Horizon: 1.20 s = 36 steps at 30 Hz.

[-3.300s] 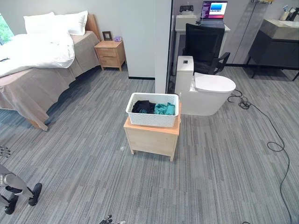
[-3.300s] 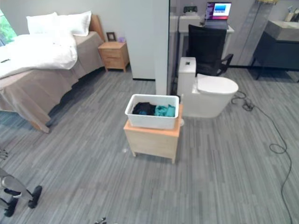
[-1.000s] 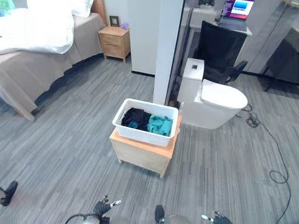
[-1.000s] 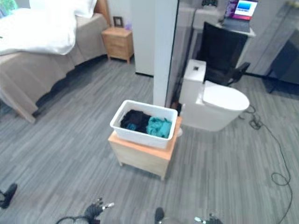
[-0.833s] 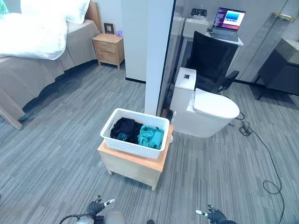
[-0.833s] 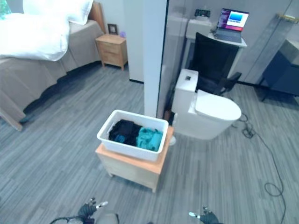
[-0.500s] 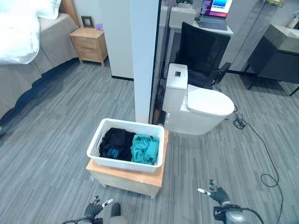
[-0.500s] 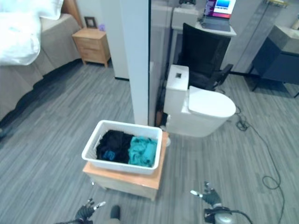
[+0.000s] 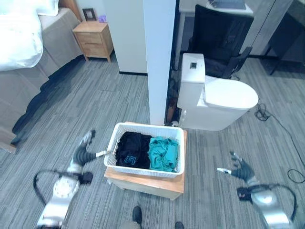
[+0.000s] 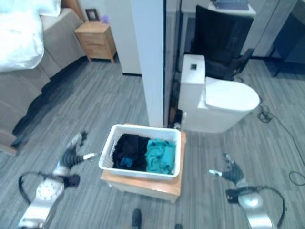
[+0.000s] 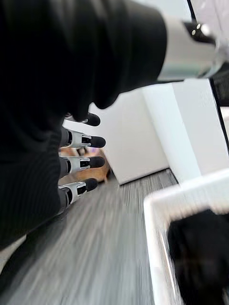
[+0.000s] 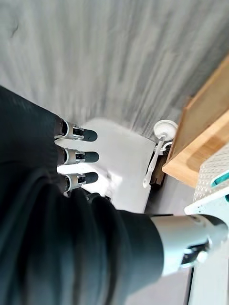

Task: Grab the laundry basket,head to the washer,open it,put in the laundry and shut it.

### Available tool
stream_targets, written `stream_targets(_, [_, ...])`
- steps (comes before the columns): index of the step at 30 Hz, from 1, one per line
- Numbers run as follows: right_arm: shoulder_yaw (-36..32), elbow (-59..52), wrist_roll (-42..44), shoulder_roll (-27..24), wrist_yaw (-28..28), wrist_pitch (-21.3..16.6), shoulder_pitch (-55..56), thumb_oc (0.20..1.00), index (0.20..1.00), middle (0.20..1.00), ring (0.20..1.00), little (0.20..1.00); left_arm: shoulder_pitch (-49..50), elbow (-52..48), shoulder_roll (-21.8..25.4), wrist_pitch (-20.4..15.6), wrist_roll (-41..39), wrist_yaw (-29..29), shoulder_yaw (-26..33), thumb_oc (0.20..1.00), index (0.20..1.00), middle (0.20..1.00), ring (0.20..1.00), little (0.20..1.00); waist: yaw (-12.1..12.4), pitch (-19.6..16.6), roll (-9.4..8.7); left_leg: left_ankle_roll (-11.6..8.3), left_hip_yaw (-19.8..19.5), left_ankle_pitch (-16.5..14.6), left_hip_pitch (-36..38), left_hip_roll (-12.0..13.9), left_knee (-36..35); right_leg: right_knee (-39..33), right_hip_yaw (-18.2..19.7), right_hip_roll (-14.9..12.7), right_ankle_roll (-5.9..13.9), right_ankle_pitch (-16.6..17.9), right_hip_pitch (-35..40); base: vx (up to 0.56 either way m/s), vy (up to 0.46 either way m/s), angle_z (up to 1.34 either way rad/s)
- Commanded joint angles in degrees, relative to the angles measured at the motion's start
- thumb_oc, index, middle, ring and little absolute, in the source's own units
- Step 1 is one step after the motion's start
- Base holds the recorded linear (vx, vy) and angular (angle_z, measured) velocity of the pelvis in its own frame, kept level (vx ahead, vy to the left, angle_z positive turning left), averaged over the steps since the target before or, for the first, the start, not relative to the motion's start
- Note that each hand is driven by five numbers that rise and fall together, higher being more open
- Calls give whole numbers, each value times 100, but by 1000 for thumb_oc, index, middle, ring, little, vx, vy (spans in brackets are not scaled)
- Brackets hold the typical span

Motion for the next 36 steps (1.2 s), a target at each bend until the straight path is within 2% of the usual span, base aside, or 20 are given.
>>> stream_targets(1, [102,-19,-231,-1,-211,130,-651,1000,1000,1000,1000,1000,-988,633,269,316,488,121,-292,1000,1000,1000,1000,1000,91,330,-223,-229,-88,-516,143,428,179,259,22,-393,252,85,-554,-208,38,1])
stream_targets(6, [631,549,-136,478,-455,544,-1765,1000,1000,1000,1000,1000,-2516,1600,274,919,595,314,-982,1000,1000,1000,1000,1000,127,791,-265,-156,-167,-480,-453,347,435,448,26,-425,249,204,-1117,-171,37,3])
stream_targets(10, [1032,828,62,722,-613,642,-2314,1000,1000,1000,1000,1000,-3374,2642,204,1173,15,577,-1352,1000,1000,1000,1000,1000,168,1056,-275,-102,-290,-473,-758,275,610,558,56,-433,237,245,-1360,-94,24,8])
stream_targets(16, [1252,650,203,890,-685,583,-2241,1000,1000,1000,1000,1000,-3555,2998,131,998,-611,949,-1341,1000,1000,1000,1000,1000,165,1182,-215,-97,-351,-384,-745,232,498,591,45,-446,249,254,-1433,-11,10,3])
stream_targets(22, [1410,513,261,933,-714,525,-2254,1000,1000,1000,1000,1000,-3430,3166,18,932,-885,910,-1523,1000,1000,1000,1000,1000,157,1269,-145,-106,-342,-306,-716,226,368,647,102,-433,264,278,-1539,-5,11,-4])
stream_targets(26, [1540,385,268,915,-754,512,-2327,1000,1000,1000,1000,1000,-3617,3657,-81,969,-912,910,-1791,1000,1000,1000,1000,1000,114,1321,-142,-106,-326,-284,-705,238,331,644,142,-412,272,305,-1595,1,7,-6])
stream_targets(28, [1634,289,250,914,-776,488,-2399,1000,1000,1000,1000,1000,-3909,4289,-214,990,-883,975,-1928,1000,1000,1000,1000,1000,53,1356,-154,-108,-325,-264,-702,247,290,651,164,-407,272,309,-1628,-4,15,-8])
stream_targets(31, [1677,148,253,907,-795,425,-2406,1000,1000,1000,1000,1000,-4229,4636,-270,957,-734,1127,-1972,1000,1000,1000,1000,1000,8,1397,-154,-113,-341,-245,-718,250,265,652,153,-412,279,307,-1655,5,5,-6])
stream_targets(33, [1695,110,297,885,-826,360,-2432,1000,1000,1000,1000,1000,-4460,4833,-222,946,-545,1232,-2015,1000,1000,1000,1000,1000,-9,1418,-145,-111,-359,-235,-731,245,248,646,149,-411,279,307,-1675,0,0,0])
stream_targets(34, [1749,11,345,891,-826,261,-2459,1000,1000,1000,1000,1000,-4800,5197,-105,980,-100,1432,-2046,1000,1000,1000,1000,1000,-31,1451,-152,-115,-367,-231,-742,249,227,646,166,-406,277,301,-1704,0,0,0])
stream_targets(36, [1833,-91,347,872,-745,157,-2469,1000,1000,1000,1000,1000,-5054,5417,-23,966,55,1521,-2031,1000,1000,1000,1000,1000,-52,1468,-166,-121,-375,-228,-760,254,221,652,188,-403,280,297,-1737,0,0,0])
